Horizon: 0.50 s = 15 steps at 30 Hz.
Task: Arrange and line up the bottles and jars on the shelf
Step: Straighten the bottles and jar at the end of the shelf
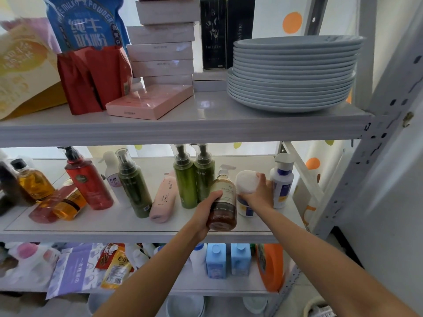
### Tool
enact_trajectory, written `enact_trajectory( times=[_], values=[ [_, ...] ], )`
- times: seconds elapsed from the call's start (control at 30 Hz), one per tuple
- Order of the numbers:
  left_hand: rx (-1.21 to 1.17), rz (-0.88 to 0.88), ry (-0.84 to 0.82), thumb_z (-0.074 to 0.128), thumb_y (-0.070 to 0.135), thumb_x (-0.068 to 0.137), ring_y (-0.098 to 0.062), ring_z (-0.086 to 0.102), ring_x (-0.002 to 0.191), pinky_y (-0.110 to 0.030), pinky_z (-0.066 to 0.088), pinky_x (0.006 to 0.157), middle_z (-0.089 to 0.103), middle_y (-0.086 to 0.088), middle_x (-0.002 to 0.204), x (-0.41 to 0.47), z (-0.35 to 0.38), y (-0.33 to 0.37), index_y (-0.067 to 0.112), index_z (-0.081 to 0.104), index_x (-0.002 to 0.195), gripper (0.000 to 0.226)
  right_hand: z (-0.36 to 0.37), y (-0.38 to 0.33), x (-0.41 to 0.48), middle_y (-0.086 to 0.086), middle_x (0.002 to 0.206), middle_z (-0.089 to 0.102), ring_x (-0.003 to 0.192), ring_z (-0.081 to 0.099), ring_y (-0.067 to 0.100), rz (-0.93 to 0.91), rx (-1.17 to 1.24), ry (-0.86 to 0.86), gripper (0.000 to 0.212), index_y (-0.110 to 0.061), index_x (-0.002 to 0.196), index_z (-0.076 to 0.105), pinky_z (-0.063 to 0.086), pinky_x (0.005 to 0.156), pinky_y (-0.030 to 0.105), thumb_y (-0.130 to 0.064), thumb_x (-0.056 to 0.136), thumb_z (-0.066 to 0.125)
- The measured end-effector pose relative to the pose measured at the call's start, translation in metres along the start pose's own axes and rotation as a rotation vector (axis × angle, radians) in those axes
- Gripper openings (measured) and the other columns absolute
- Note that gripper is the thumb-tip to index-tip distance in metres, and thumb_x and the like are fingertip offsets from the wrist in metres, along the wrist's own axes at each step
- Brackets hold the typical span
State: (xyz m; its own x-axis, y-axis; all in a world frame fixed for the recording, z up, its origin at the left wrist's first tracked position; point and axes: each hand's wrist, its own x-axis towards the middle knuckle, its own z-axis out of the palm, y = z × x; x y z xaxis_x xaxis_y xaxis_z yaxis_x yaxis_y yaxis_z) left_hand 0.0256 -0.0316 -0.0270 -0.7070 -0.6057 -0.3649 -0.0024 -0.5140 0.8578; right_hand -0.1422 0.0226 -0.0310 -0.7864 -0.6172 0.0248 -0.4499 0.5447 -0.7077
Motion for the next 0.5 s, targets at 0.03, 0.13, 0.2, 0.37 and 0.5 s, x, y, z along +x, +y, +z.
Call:
enact_trajectory(
  times=[0.03, 0.13, 0.2, 0.37, 0.5],
  values=[
    [-0.001, -0.007, 0.005, 0.066, 0.045, 0.078, -0.026, 0.07, 0.081, -0.037, 0.055, 0.081, 0.073, -0.015, 0.096, 0.003, 0.002, -0.001, 0.009, 0.054, 0.119, 0.056, -0.002, 0.001, -0.001, 0.011, 0.134, 0.037, 0.124, 0.04, 0.028, 0.006, -0.011, 0.013, 0.087, -0.023, 0.139, 0.024, 0.042, 0.1, 0.039, -0.036, 0.071, 0.077],
    [-0.017, -0.032, 0.004, 0.065, 0.044, 0.08, -0.024, 0.071, 0.078, -0.034, 0.057, 0.075, 0.074, -0.014, 0.093, 0.012, 0.009, -0.003, 0.01, 0.055, 0.116, 0.05, -0.006, 0.004, -0.005, 0.011, 0.134, 0.036, 0.125, 0.038, 0.028, 0.004, -0.026, 0.05, 0.087, -0.022, 0.141, 0.025, 0.04, 0.103, 0.04, -0.038, 0.073, 0.076],
    [-0.037, -0.044, 0.001, 0.066, 0.043, 0.08, -0.024, 0.071, 0.076, -0.033, 0.057, 0.071, 0.074, -0.014, 0.091, 0.016, 0.013, -0.005, 0.009, 0.056, 0.115, 0.049, -0.006, 0.004, -0.011, 0.011, 0.133, 0.038, 0.124, 0.04, 0.028, 0.0, -0.042, 0.072, 0.085, -0.023, 0.14, 0.024, 0.043, 0.1, 0.042, -0.042, 0.074, 0.073],
    [-0.11, -0.06, 0.007, 0.068, 0.041, 0.079, -0.024, 0.072, 0.073, -0.033, 0.058, 0.065, 0.074, -0.014, 0.088, 0.023, 0.014, -0.006, 0.01, 0.054, 0.115, 0.05, -0.019, 0.006, -0.019, 0.012, 0.135, 0.041, 0.122, 0.045, 0.029, -0.062, -0.305, 0.011, 0.083, -0.027, 0.143, 0.013, 0.049, 0.092, 0.042, -0.055, 0.081, 0.06],
    [-0.107, -0.091, 0.022, 0.067, 0.041, 0.079, -0.024, 0.072, 0.075, -0.033, 0.057, 0.065, 0.073, -0.015, 0.092, 0.031, 0.011, -0.008, 0.011, 0.052, 0.117, 0.05, -0.032, 0.002, -0.029, 0.009, 0.12, 0.057, 0.103, 0.061, 0.022, -0.165, -0.531, 0.037, 0.078, -0.025, 0.146, 0.004, 0.052, 0.082, 0.033, -0.054, 0.089, 0.048]
  ],
)
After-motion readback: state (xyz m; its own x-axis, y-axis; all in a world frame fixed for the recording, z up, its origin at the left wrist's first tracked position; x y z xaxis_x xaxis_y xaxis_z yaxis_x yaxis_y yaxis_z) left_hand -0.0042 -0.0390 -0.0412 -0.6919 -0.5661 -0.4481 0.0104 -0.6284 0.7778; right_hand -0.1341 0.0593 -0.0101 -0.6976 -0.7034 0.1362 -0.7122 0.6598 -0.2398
